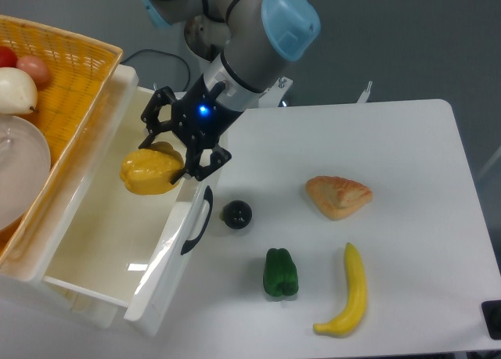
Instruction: Place the yellow pepper in the upper white drawer
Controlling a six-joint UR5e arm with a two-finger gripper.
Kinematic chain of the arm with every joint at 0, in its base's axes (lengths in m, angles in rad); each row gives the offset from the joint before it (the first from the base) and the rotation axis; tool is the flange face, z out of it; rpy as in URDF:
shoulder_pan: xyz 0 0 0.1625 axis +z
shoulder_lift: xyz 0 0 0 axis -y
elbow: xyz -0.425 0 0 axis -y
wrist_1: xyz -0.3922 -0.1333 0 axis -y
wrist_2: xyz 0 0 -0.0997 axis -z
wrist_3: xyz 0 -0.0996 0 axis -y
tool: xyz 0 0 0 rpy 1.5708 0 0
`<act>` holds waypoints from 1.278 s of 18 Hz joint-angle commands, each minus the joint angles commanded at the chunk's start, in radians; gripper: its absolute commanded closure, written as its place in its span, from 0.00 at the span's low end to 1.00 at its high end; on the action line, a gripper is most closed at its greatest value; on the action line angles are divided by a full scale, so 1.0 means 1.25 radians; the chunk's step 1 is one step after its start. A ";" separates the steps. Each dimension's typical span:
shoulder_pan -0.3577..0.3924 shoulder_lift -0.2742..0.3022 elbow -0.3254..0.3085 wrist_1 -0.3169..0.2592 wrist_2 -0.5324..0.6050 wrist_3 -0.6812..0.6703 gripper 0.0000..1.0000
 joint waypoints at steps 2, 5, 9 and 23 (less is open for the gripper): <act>0.001 0.000 0.000 0.001 0.000 0.001 0.23; 0.001 0.000 0.001 0.005 0.000 -0.005 0.20; 0.001 0.000 0.000 0.011 0.001 -0.004 0.04; 0.075 0.000 0.007 0.126 0.120 0.042 0.00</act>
